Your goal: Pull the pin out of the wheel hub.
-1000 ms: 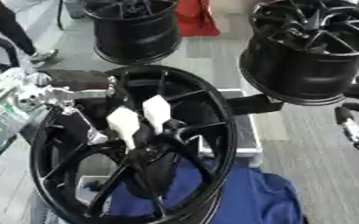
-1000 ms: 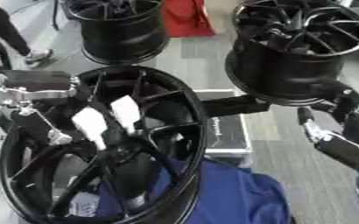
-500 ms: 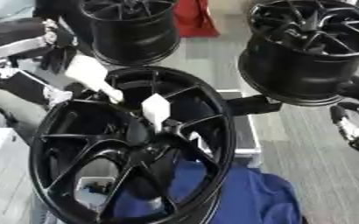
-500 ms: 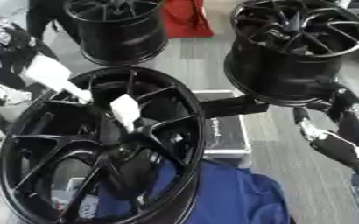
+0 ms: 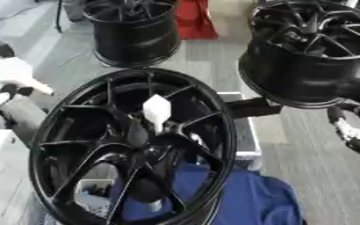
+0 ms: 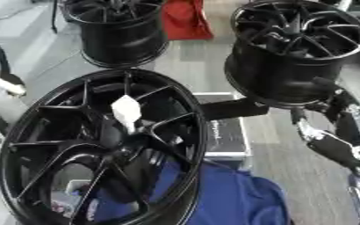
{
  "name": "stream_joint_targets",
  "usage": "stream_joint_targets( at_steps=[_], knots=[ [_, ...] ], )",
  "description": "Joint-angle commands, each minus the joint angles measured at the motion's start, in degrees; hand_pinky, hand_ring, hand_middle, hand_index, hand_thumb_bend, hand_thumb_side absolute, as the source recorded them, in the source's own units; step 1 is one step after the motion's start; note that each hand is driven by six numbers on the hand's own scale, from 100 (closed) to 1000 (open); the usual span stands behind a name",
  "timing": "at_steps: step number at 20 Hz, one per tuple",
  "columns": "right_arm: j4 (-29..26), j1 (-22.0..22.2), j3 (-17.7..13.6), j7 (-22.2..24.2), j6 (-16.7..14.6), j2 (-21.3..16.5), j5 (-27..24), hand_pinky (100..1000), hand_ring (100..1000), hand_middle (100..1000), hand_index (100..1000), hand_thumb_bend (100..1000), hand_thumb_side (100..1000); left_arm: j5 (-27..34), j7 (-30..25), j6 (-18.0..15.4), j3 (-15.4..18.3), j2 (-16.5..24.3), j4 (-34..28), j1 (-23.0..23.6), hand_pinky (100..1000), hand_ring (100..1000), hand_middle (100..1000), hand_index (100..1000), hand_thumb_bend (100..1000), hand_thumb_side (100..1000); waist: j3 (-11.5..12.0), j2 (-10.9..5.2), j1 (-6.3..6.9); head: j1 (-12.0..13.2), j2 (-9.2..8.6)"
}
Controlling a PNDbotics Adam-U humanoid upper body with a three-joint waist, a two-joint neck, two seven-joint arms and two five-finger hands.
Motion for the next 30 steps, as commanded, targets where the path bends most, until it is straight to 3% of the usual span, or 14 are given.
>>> stream_joint_targets(
  at_steps=[1,2,4,5,8,12,15,17,23,26,30],
  knots=[
    [-0.6,-0.5,-0.7,-0.4,0.0,-1.5,0.2,778,851,784,895,286,224,-3.1,0.5,0.5,3.7,-0.7,5.8,1.1,536,564,602,770,299,261,0.0,-0.38,-0.05,-0.3,-0.77],
    [-0.5,-0.5,-0.7,-0.4,0.0,-1.6,0.2,778,851,784,895,286,224,-3.8,0.4,0.3,4.3,-1.2,7.6,1.5,594,635,665,812,389,354,0.0,-0.34,-0.05,-0.3,-0.77],
    [-0.6,-0.6,-0.7,-0.4,0.0,-1.4,0.2,778,851,784,895,286,224,-5.2,0.8,0.0,5.3,-2.6,11.0,2.3,702,773,793,902,669,628,0.0,-0.27,-0.08,-0.2,-0.76],
    [-0.6,-0.6,-0.7,-0.4,0.0,-1.4,0.2,778,851,784,895,286,224,-5.5,1.6,-0.2,5.8,-3.6,12.5,2.6,727,796,815,912,727,677,0.0,-0.23,-0.15,-0.2,-0.82],
    [-0.6,-0.7,-0.8,-0.4,0.0,-1.3,0.1,778,851,784,895,287,224,-4.8,4.7,-1.1,6.8,-5.8,14.5,3.4,760,829,848,931,787,747,0.0,-0.15,-0.49,-0.3,-0.94],
    [-0.5,-0.7,-0.8,-0.6,0.0,-1.3,0.1,778,851,784,895,287,224,-1.7,10.5,-1.5,8.2,-8.7,13.3,4.1,730,790,810,899,737,759,0.2,-0.11,-0.73,-0.2,-0.9],
    [-0.5,-0.9,-0.7,-0.4,0.0,-1.1,0.1,778,851,784,895,286,225,3.2,15.1,-2.6,8.5,-11.1,10.7,4.0,696,749,762,856,545,713,0.4,-0.13,-0.8,-0.2,-1.01],
    [-0.5,-0.9,-0.7,-0.4,0.0,-1.0,0.0,778,851,783,895,285,226,7.5,18.2,-3.8,8.4,-13.0,8.1,3.8,673,728,739,832,468,704,0.5,-0.13,-0.93,-0.2,-1.02],
    [-0.5,-1.0,-0.6,-0.3,0.0,-0.7,-0.1,778,851,782,894,283,226,18.0,27.0,-6.3,7.2,-21.3,-2.1,1.9,624,670,675,775,338,635,0.5,-0.06,-1.49,0.1,-1.0],
    [-0.5,-1.2,-0.5,-0.3,0.0,-0.4,-0.2,778,850,783,895,283,226,22.3,29.8,-7.1,5.9,-26.9,-7.0,1.4,626,674,676,768,323,640,0.5,0.06,-1.64,0.3,-1.02],
    [-0.5,-1.2,-0.6,-0.3,0.0,-0.3,-0.2,778,850,782,895,282,227,23.8,30.9,-8.2,5.2,-33.1,-10.8,1.5,625,673,673,764,316,624,0.6,0.09,-1.82,0.2,-0.96]
  ],
)
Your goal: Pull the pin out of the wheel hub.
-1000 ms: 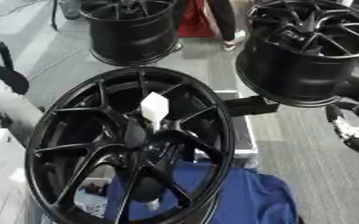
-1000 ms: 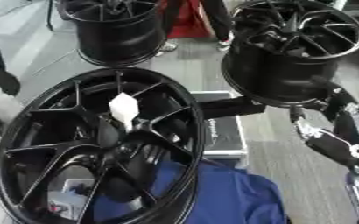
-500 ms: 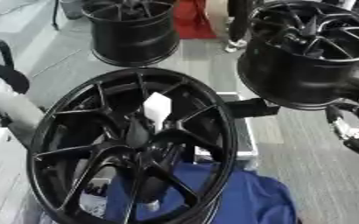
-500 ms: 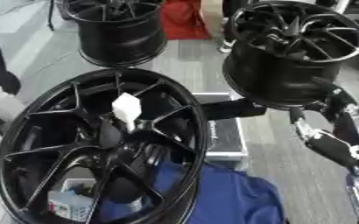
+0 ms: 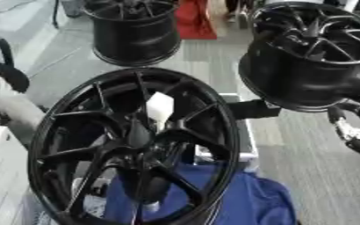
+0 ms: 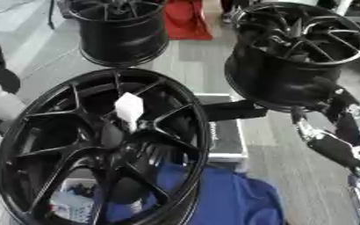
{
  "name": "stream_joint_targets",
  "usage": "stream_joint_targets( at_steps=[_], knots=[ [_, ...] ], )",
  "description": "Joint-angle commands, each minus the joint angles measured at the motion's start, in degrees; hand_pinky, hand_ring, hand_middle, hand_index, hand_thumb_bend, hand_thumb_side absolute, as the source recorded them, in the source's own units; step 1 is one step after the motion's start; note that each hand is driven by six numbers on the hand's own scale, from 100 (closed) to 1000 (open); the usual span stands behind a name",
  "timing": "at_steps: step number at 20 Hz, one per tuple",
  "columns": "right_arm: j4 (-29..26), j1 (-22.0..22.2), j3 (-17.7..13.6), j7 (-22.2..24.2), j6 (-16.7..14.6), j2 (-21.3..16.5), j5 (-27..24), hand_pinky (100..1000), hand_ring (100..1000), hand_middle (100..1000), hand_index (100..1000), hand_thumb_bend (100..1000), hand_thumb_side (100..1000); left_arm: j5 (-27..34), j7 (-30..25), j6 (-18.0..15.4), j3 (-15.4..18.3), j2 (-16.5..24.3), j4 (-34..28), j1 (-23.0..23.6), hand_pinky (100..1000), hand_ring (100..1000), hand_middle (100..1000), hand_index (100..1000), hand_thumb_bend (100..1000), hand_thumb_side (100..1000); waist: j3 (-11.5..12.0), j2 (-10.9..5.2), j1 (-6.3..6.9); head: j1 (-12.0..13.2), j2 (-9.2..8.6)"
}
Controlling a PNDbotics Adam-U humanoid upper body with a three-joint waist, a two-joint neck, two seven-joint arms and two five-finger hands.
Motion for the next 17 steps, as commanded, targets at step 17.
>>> stream_joint_targets(
  at_steps=[17],
  knots=[
    [-0.7,-0.6,-0.3,-0.1,0.0,-0.3,-0.2,778,850,782,895,280,226,2.5,1.9,-2.5,-1.4,-8.7,-3.3,0.0,627,673,671,767,305,642,0.5,-0.18,0.08,-0.2,-0.45]
  ],
)
